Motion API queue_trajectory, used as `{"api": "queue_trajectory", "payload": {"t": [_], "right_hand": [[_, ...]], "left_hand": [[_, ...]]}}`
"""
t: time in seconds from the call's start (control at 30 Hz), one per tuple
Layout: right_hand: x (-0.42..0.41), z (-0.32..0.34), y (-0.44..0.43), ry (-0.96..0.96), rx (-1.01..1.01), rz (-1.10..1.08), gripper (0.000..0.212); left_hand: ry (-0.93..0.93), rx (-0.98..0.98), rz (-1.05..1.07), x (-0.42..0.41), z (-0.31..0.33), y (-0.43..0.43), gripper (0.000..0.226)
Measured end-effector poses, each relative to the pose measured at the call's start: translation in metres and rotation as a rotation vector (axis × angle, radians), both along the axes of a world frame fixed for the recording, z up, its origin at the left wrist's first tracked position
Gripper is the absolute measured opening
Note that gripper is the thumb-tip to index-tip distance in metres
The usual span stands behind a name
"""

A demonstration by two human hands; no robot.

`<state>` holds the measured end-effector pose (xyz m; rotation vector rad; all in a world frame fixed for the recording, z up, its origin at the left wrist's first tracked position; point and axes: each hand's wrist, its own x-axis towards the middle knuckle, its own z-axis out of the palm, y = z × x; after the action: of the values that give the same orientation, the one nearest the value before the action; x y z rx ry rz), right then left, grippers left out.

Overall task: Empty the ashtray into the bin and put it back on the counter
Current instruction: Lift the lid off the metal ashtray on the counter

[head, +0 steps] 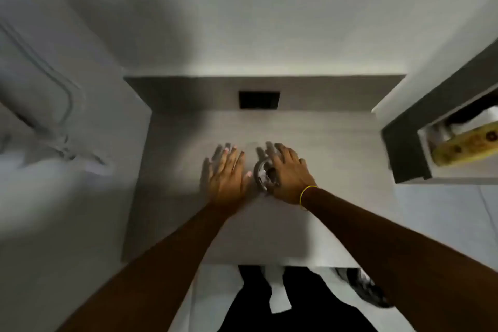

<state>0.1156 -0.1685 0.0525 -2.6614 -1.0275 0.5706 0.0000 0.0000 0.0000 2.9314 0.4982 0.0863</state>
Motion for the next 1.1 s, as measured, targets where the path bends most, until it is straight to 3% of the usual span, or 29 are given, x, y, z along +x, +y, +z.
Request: {"api": "queue_trajectory", "payload": {"t": [0.13,0.23,0.47,0.77,0.97,1.1], "right_hand": [[-0.003,-0.034,0.005,0.030,-0.056,-0.025,0.106],[-0.005,-0.049,0.009,0.007,-0.103,0.055,0.115],[0.009,-0.049,0.025,-0.036,-0.263,0.161,0.108],[0.007,-0.041,0.020,-0.002,-0.194,0.215,0.108],[0.022,-0.028,-0.012,0.028,-0.033,-0.030,0.105],[0.041,-0.037,-0.045,0.046,-0.063,-0.204,0.100]], "left_hand": [[0.182,-0.100,0.007,-0.033,-0.061,-0.016,0.071],[0.211,-0.116,0.009,-0.042,-0.080,-0.027,0.073],[0.103,-0.103,0.055,-0.044,-0.087,-0.034,0.070],[0.058,-0.083,0.069,-0.046,-0.092,-0.035,0.071],[0.029,-0.085,0.061,-0.047,-0.093,-0.034,0.071],[-0.005,-0.058,0.062,-0.048,-0.092,-0.034,0.068]]}}
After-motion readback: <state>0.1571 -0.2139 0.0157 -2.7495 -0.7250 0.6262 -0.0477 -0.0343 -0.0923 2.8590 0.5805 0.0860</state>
